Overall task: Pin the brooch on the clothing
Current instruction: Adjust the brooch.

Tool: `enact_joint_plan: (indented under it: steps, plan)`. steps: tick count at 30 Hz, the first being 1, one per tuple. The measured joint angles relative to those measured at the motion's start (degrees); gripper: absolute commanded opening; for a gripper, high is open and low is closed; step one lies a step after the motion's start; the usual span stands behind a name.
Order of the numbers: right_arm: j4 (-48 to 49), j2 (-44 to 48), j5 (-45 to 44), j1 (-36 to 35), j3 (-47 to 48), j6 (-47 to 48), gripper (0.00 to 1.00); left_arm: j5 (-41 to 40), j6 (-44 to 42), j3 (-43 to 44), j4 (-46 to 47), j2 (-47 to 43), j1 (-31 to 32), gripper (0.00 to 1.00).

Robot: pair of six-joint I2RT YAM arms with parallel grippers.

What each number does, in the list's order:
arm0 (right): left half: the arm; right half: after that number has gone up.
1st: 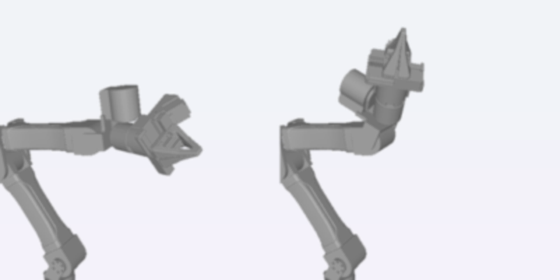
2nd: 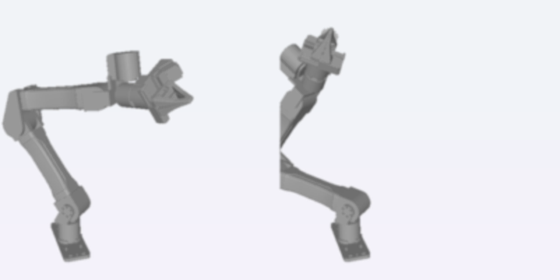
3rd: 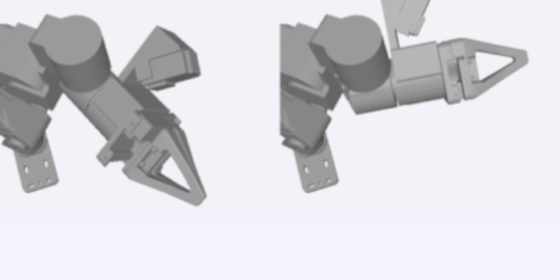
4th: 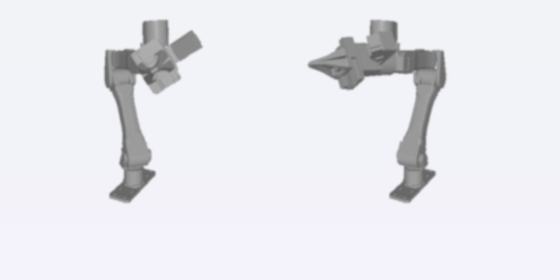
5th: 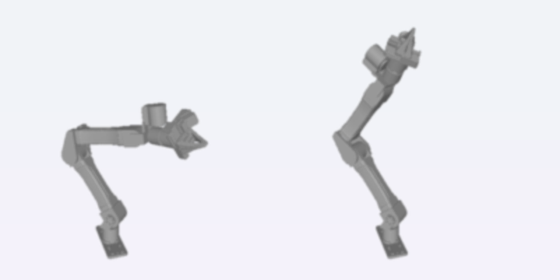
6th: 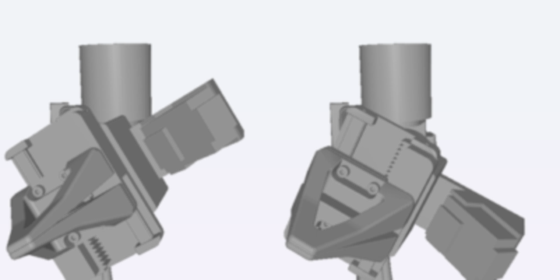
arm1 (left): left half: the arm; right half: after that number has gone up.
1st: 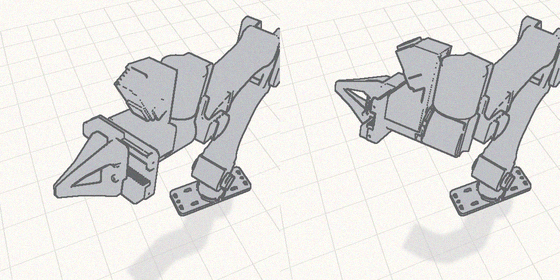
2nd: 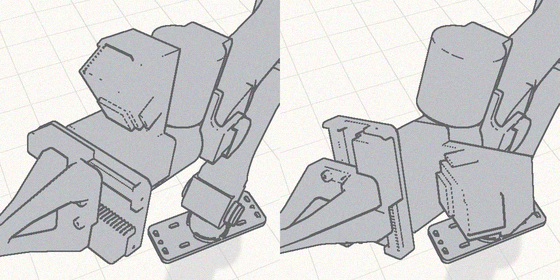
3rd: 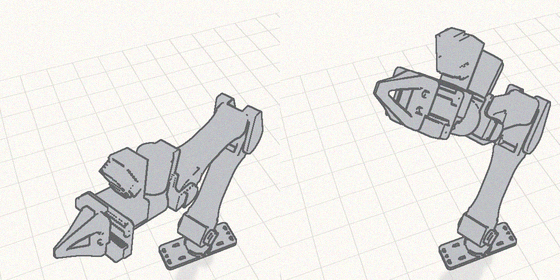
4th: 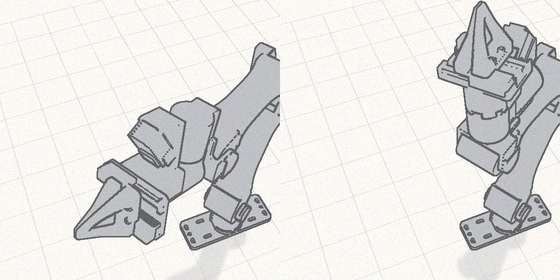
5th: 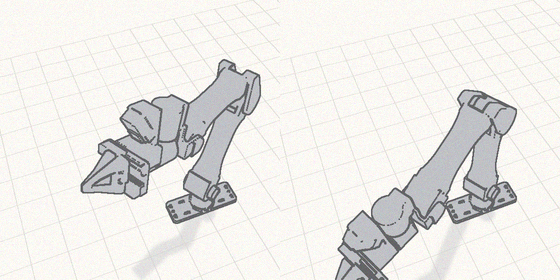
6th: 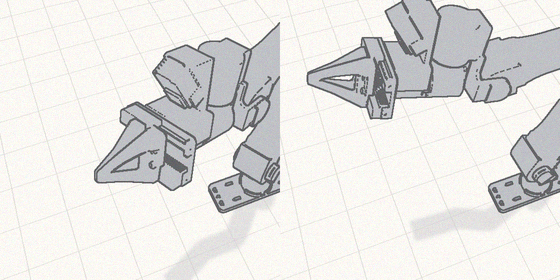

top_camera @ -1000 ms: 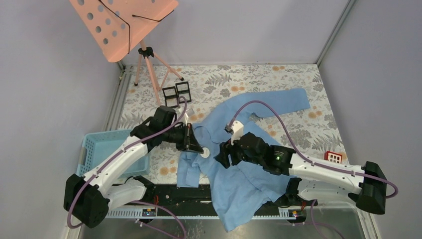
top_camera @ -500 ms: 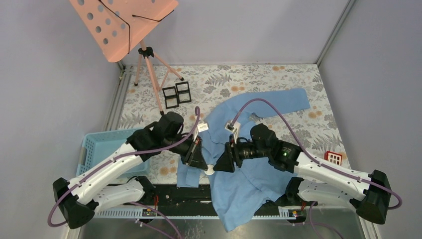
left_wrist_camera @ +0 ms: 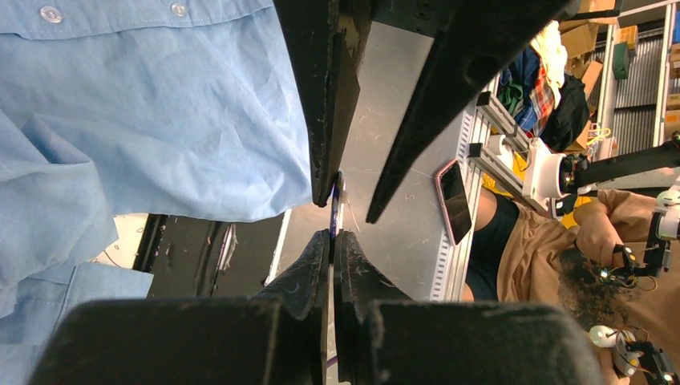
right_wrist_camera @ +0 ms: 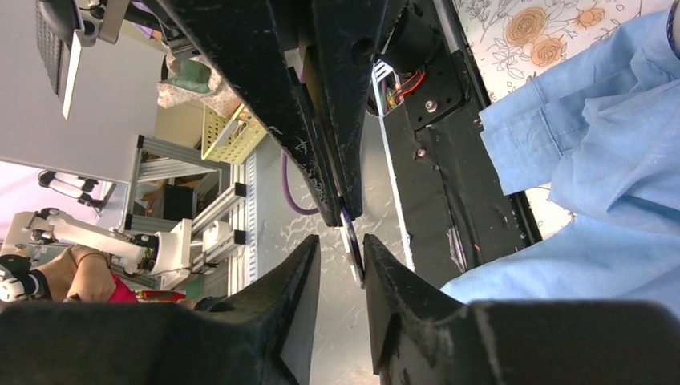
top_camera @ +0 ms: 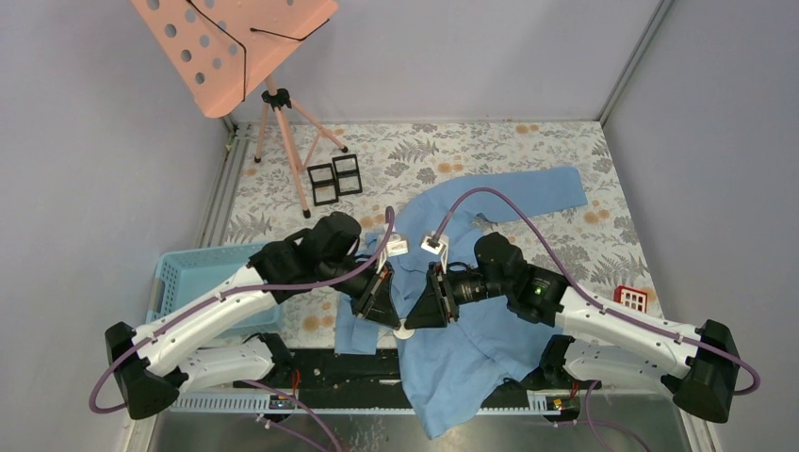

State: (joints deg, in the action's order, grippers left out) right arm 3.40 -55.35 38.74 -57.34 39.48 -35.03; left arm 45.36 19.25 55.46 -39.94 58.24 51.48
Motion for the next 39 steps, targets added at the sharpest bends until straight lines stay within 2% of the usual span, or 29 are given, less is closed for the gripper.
enact_joint_plan:
  steps: [2, 6, 8, 9, 10, 11, 12, 14, 16, 22, 26, 31, 36, 39]
  plan:
    - [0.0, 0.0, 0.0, 0.0, 0.0, 0.0, 0.24, 0.2, 0.0, 0.1, -0.1, 0.0, 0.2, 0.0]
    - [-0.1, -0.1, 0.0, 0.0, 0.0, -0.1, 0.01, 0.6, 0.0, 0.4, -0.4, 0.0, 0.5, 0.0]
    - [0.1, -0.1, 0.5, 0.0, 0.0, -0.3, 0.0, 0.7, -0.3, 0.5, -0.7, 0.0, 0.7, 0.0]
    - [0.1, -0.1, 0.7, 0.0, 0.0, -0.5, 0.0, 0.7, -0.4, 0.5, -0.7, 0.0, 0.8, 0.09]
    - [0.1, -0.1, 0.9, 0.0, 0.0, -0.5, 0.0, 0.7, -0.4, 0.6, -0.7, 0.0, 0.9, 0.26]
    - [0.2, 0.0, 1.0, 0.0, 0.0, -0.7, 0.0, 0.6, -0.3, 0.7, -0.7, 0.0, 1.0, 0.51]
    - [0.4, 0.1, 0.9, 0.0, 0.0, -0.8, 0.0, 0.2, -0.3, 0.7, -0.6, 0.0, 1.1, 0.67]
    - [1.3, 0.8, 0.2, 0.0, -0.3, -0.9, 0.0, -1.0, 0.5, 0.8, -0.2, 0.0, 1.1, 0.85]
    - [2.1, 2.6, -1.4, 0.0, -1.1, -1.1, 0.0, -3.3, 0.7, 0.9, 0.3, -0.4, 1.1, 0.94]
    - [2.3, 12.8, -11.7, 0.0, -3.3, -1.0, 0.0, -11.7, 2.7, 1.1, 5.5, -7.0, 1.1, 0.97]
    - [4.4, 19.5, -19.5, 0.0, -3.8, -0.9, 0.0, -17.7, 5.2, 0.5, 13.7, -12.5, 1.1, 0.97]
    - [11.0, 24.0, -26.5, 0.0, -4.1, -1.1, 0.0, -23.8, 11.6, -8.5, 34.9, -18.9, 1.3, 0.97]
    - [17.5, 24.0, -29.1, 0.0, -4.6, -3.0, 0.0, -27.5, 17.1, -12.9, 49.0, -16.4, 4.3, 0.98]
    - [20.2, 24.0, -29.3, 0.0, -5.3, -4.6, 0.0, -29.3, 18.4, -12.9, 53.5, -13.6, 8.0, 0.87]
